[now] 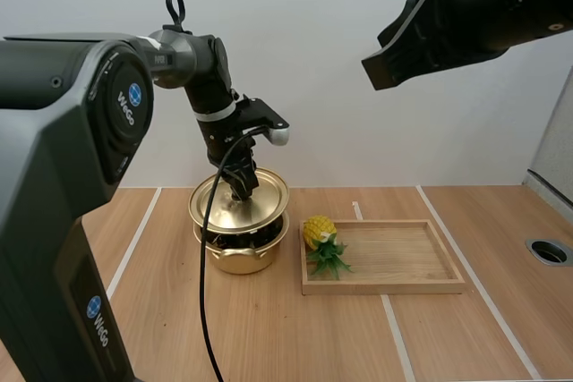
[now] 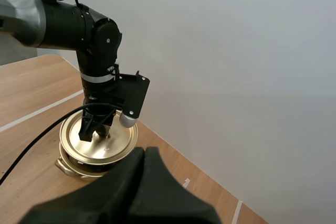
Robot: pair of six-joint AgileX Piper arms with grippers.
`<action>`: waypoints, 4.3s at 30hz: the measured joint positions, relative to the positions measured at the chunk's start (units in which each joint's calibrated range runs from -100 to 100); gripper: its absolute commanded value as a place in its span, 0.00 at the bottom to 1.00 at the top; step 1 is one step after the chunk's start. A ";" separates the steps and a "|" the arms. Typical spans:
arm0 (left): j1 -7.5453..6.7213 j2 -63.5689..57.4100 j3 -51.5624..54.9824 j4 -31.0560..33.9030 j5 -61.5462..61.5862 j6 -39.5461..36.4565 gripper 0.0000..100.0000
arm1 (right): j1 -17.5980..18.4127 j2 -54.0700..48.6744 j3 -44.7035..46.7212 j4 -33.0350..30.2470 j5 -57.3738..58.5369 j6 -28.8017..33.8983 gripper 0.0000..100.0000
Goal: Open the pot, put the grape inside, and close it
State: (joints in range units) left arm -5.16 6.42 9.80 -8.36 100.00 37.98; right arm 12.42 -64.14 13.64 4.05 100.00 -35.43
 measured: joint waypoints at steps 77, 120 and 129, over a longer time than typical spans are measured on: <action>0.00 -2.36 -11.59 4.18 0.00 -9.05 1.00 | 0.00 0.00 0.00 0.21 0.00 0.00 0.00; 1.12 -48.60 -32.32 4.74 0.00 -28.07 0.00 | -9.52 -1.01 0.00 -34.32 -26.00 43.11 0.00; 1.27 -57.05 -32.40 5.21 0.00 -34.89 0.00 | -13.96 -7.57 0.00 -22.03 -30.04 37.91 0.00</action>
State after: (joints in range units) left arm -3.89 -50.63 -22.60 -3.16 100.00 3.09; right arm -1.54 -71.70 13.64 -17.98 69.96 2.48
